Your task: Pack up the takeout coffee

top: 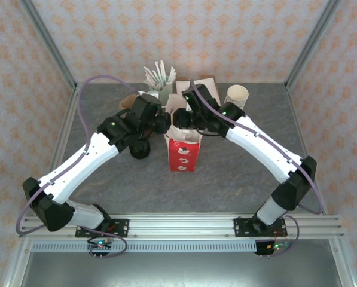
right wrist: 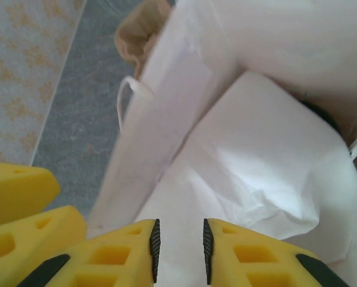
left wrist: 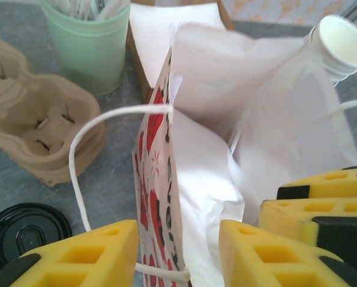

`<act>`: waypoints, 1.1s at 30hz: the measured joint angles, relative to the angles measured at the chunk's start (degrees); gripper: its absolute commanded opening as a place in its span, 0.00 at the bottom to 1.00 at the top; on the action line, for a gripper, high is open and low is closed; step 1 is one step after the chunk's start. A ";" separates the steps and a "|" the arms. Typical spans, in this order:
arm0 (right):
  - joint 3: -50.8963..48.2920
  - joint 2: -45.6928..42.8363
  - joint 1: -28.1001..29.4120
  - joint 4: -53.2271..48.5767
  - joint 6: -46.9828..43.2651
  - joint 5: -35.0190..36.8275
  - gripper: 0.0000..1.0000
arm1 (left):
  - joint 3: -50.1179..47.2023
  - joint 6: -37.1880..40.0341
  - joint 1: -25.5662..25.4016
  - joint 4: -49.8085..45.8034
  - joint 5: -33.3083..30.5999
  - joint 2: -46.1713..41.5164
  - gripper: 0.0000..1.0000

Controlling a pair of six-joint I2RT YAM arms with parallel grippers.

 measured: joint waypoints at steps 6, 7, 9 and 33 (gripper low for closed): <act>5.57 0.00 0.00 -2.29 -1.77 2.27 0.35 | 3.41 1.70 0.00 -0.96 -1.75 -1.51 0.62; 6.43 0.00 0.00 -2.49 -2.23 2.93 0.37 | 4.00 2.21 0.04 -1.20 -2.45 -1.84 0.65; 7.45 -0.33 -0.13 -2.73 -3.17 4.61 0.41 | 4.90 3.32 0.42 -1.57 -3.76 -2.49 0.72; -53.33 -31.32 -28.50 27.54 -12.61 34.99 0.99 | -46.86 22.38 27.06 33.44 -26.32 -25.16 1.00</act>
